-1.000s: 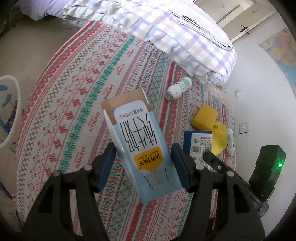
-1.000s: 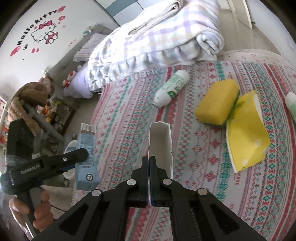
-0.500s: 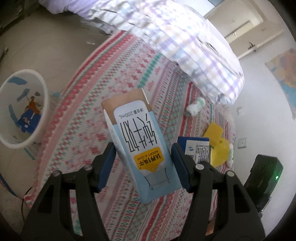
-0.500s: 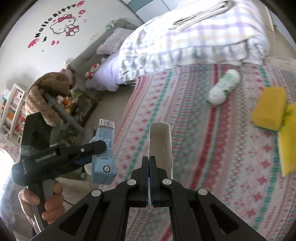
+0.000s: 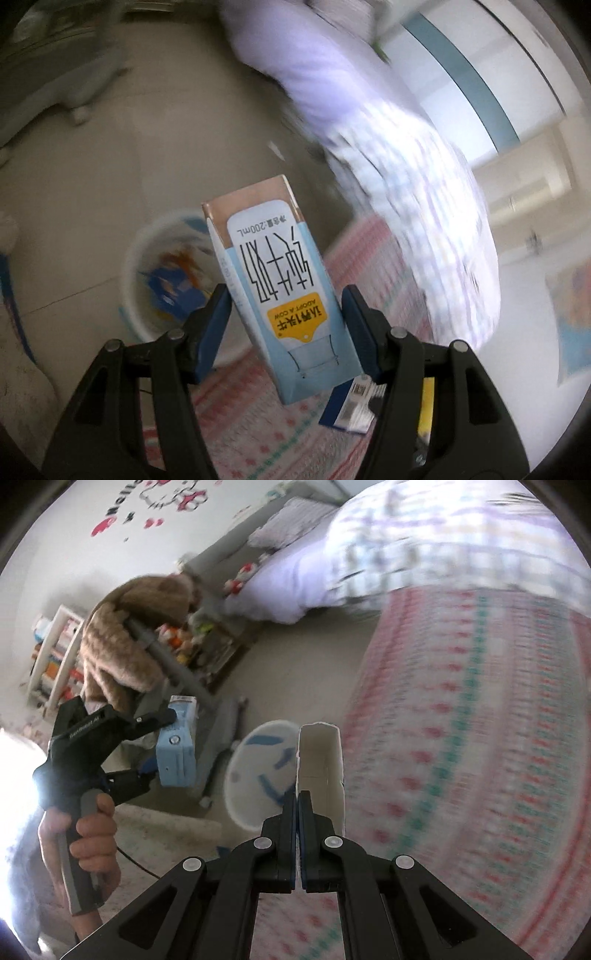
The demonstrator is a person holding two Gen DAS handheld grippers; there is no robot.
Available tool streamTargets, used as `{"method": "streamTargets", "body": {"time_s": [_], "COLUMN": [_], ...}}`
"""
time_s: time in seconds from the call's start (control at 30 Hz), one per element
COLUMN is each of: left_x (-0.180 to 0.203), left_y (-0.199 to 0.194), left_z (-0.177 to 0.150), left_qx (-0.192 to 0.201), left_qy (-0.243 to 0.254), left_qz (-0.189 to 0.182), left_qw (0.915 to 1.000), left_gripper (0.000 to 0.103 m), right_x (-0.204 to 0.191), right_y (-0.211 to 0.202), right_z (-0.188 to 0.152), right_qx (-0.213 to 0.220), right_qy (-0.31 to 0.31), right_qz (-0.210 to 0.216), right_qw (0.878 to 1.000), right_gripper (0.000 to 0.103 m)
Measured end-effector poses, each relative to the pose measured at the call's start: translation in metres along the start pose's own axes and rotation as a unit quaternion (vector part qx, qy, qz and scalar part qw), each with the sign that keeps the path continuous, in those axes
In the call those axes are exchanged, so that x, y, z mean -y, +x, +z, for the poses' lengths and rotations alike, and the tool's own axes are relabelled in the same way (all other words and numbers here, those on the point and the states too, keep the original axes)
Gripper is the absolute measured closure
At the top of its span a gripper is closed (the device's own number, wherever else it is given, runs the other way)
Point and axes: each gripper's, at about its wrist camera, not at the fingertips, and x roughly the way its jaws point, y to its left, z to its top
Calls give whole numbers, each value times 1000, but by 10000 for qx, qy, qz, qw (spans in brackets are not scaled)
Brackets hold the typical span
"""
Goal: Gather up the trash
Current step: 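Carry the carton and white item to the wastebasket and open both tools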
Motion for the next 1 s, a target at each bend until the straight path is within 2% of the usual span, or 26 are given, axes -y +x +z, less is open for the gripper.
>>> {"method": "streamTargets", "body": {"time_s": [0.1, 0.3, 0.43, 0.53, 0.63, 0.8, 1.0], "left_x": [-25, -37, -43, -53, -56, -52, -51], "left_y": [-7, -5, -2, 4, 8, 18, 46], "left_z": [10, 13, 14, 19, 19, 18, 14], "left_qx": [197, 153, 183, 60, -23, -157, -619], "left_qy": [-336, -557, -686, -777, -792, -601, -420], "left_qz": [254, 167, 269, 269, 255, 395, 553], "left_qw": [9989, 9982, 9971, 9966, 9965, 9973, 9957], "left_gripper": [40, 40, 40, 40, 40, 40, 40], "right_x": [-30, -81, -98, -101, -98, -85, -60], "right_y": [33, 107, 156, 184, 185, 164, 120], "right_z": [10, 24, 29, 32, 36, 33, 31], "right_qx": [-162, -504, -740, -953, -864, -770, -505], "right_qy": [-294, -995, -1579, -1759, -1719, -1508, -1011], "right_qz": [88, -252, -916, -1313, -1522, -1452, -1187], "right_qw": [9994, 9934, 9804, 9709, 9694, 9748, 9865], "right_gripper": [101, 101, 100, 96, 95, 95, 94]}}
